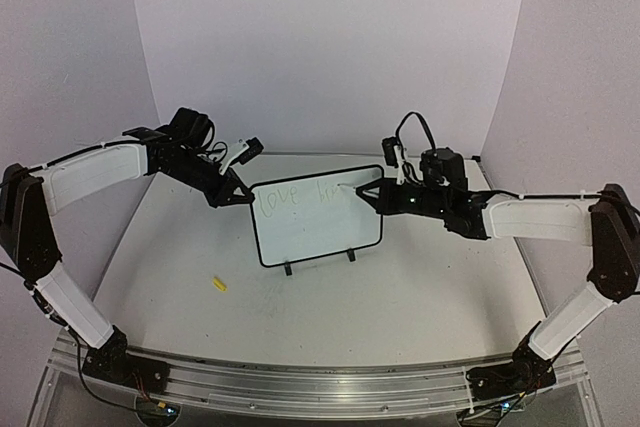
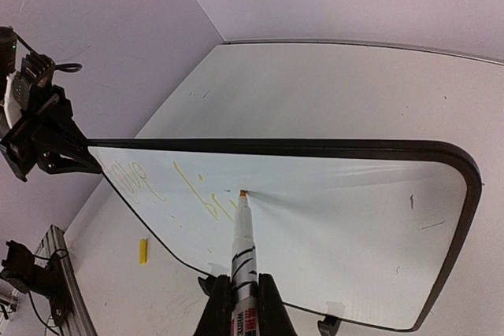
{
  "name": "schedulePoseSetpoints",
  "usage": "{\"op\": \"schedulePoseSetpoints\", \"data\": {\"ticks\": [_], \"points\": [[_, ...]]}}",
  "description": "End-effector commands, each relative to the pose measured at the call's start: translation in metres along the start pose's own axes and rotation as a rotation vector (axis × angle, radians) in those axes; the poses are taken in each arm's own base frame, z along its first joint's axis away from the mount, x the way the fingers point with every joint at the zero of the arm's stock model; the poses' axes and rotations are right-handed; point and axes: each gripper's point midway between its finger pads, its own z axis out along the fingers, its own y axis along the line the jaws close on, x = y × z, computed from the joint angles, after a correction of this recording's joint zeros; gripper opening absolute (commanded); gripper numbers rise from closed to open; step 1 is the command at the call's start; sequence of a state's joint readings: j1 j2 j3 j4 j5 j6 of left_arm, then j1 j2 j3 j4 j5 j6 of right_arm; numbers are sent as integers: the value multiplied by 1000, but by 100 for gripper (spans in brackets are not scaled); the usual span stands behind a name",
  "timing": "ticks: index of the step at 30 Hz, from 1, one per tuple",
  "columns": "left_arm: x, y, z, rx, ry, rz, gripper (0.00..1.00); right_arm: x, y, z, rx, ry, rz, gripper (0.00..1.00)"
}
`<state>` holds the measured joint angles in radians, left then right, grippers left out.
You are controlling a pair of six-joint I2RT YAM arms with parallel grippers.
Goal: Write a sentence on the whiteboard
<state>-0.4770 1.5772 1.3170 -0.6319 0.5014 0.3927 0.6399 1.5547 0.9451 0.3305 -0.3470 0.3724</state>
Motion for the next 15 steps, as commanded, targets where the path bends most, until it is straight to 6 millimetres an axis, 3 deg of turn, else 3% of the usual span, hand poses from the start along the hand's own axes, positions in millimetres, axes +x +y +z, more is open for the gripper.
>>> {"op": "schedulePoseSetpoints", "data": {"ticks": [1, 9, 15], "points": [[7, 27, -7, -146, 39, 56, 0, -4, -9, -5, 43, -39, 10, 0], [6, 27, -7, -146, 37, 57, 0, 16, -17, -4, 54, 9, 29, 0], [7, 27, -8, -146, 38, 57, 0, 1, -7, -13, 33, -29, 13, 0]]}}
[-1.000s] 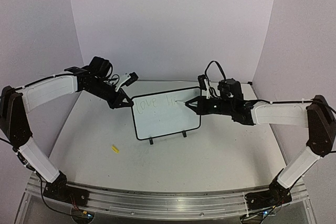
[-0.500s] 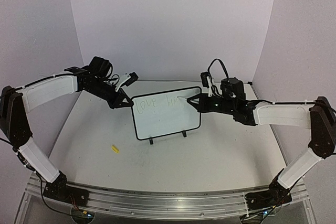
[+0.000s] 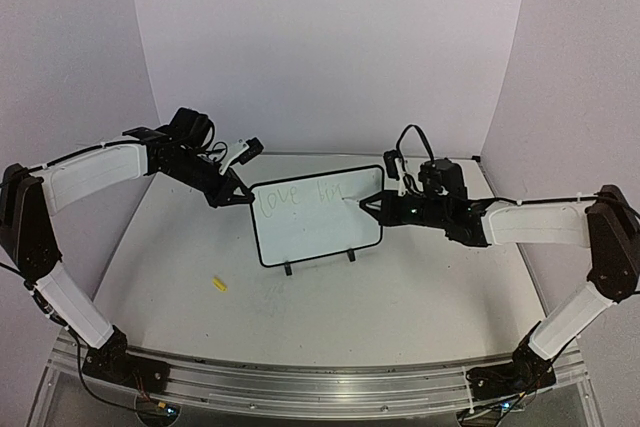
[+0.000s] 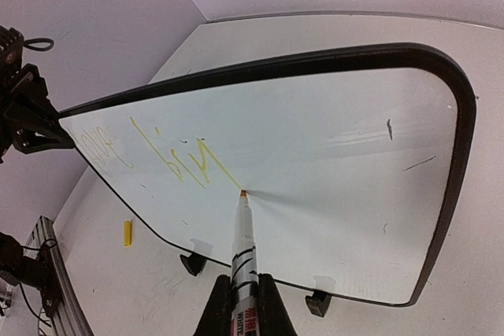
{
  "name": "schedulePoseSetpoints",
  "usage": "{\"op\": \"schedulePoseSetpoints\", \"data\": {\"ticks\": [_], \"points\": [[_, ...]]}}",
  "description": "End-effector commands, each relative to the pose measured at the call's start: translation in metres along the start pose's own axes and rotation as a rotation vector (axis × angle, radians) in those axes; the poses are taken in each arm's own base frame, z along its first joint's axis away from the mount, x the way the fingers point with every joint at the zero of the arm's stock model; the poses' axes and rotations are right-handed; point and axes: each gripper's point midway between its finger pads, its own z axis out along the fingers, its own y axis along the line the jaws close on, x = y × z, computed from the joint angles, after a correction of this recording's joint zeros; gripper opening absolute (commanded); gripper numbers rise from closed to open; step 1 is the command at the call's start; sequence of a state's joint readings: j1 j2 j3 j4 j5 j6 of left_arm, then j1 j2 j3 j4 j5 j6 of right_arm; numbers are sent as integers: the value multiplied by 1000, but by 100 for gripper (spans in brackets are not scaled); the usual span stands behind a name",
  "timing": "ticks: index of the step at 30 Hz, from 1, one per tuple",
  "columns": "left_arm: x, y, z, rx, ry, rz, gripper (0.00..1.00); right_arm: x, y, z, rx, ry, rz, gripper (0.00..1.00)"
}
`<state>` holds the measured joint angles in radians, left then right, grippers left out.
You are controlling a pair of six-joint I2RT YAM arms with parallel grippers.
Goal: Write a sentence on the whiteboard
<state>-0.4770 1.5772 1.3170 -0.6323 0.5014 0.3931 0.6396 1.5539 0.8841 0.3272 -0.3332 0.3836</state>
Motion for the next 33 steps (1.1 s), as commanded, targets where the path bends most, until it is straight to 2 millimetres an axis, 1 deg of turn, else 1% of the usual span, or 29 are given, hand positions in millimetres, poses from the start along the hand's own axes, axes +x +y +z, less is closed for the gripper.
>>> {"op": "schedulePoseSetpoints", "data": {"ticks": [1, 6, 9, 12, 20, 27, 33], "points": [[7, 27, -7, -146, 39, 56, 0, -28, 11, -15, -17, -87, -15, 0], [6, 27, -8, -148, 35, 58, 0, -42, 23, -27, -56, -122, -26, 0], [6, 27, -8, -148, 35, 58, 0, -46, 24, -29, -64, -129, -25, 0], [6, 27, -8, -148, 35, 57, 0, -44, 19, -26, -58, -120, -18, 0], [6, 27, -8, -150, 37, 58, 0, -38, 13, -19, -54, -100, -7, 0], [6, 28, -8, -150, 38, 57, 0, -39, 9, -14, -46, -99, -1, 0], [7, 28, -7, -151, 40, 56, 0, -45, 8, -11, -45, -110, -5, 0]]}}
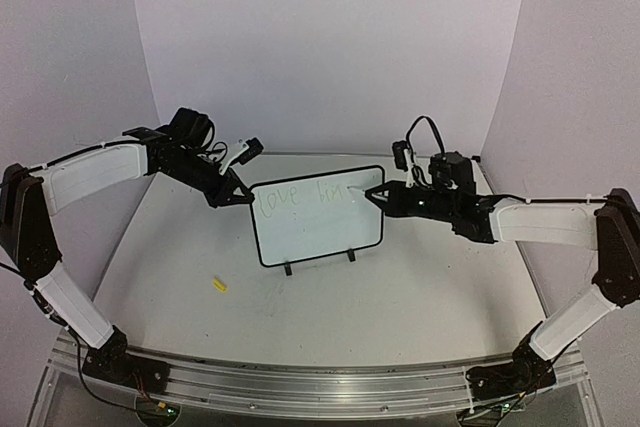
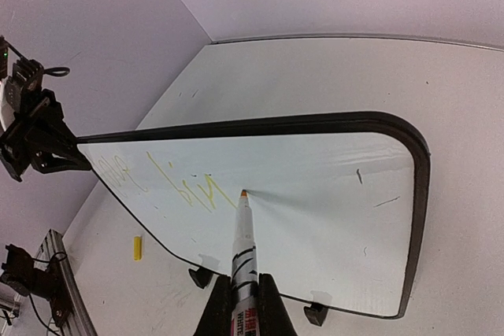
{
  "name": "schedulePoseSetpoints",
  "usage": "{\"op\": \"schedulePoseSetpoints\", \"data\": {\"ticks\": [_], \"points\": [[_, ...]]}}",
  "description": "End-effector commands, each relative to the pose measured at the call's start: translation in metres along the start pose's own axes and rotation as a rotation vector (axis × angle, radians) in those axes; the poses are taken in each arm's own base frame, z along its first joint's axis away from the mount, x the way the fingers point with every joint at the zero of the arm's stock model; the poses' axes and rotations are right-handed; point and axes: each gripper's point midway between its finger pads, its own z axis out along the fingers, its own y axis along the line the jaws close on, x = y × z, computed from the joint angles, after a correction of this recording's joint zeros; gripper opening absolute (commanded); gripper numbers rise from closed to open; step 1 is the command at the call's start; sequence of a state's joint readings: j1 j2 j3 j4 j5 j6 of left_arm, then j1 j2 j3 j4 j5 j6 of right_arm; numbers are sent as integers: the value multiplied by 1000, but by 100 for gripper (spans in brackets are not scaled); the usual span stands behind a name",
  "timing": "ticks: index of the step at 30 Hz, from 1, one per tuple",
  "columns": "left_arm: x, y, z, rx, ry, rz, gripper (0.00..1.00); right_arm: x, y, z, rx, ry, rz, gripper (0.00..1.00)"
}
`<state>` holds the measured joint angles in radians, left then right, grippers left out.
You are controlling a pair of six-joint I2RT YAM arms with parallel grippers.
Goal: Write a sentence on the whiteboard
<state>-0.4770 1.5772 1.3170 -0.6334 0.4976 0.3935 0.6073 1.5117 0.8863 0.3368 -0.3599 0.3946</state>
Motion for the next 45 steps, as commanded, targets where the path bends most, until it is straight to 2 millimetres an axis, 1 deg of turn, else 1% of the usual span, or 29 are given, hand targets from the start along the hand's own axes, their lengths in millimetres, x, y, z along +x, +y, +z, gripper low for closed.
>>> {"op": "schedulePoseSetpoints", "data": {"ticks": [1, 6, 11, 17, 20, 23, 29, 35, 45], "points": [[6, 27, -7, -147, 37, 56, 0, -24, 8, 4, -28, -59, -16, 0], [6, 28, -7, -147, 38, 56, 0, -24, 11, 8, -48, -47, -22, 0], [6, 28, -7, -147, 38, 57, 0, -14, 9, 13, -57, -16, -17, 0], [7, 28, -6, -147, 39, 56, 0, 2, 0, 8, -28, 9, -4, 0], [6, 28, -6, -146, 39, 56, 0, 6, -4, 6, -13, 14, 2, 0], [6, 28, -7, -146, 38, 56, 0, 6, -5, 5, -3, 12, 3, 0], [7, 27, -7, -146, 39, 56, 0, -8, -5, 3, 18, -27, -11, 0], [6, 28, -7, -147, 37, 57, 0, -29, 2, 2, 15, -74, -30, 0], [7, 27, -6, -145, 40, 57, 0, -51, 11, -3, 7, -123, -55, 0]]}}
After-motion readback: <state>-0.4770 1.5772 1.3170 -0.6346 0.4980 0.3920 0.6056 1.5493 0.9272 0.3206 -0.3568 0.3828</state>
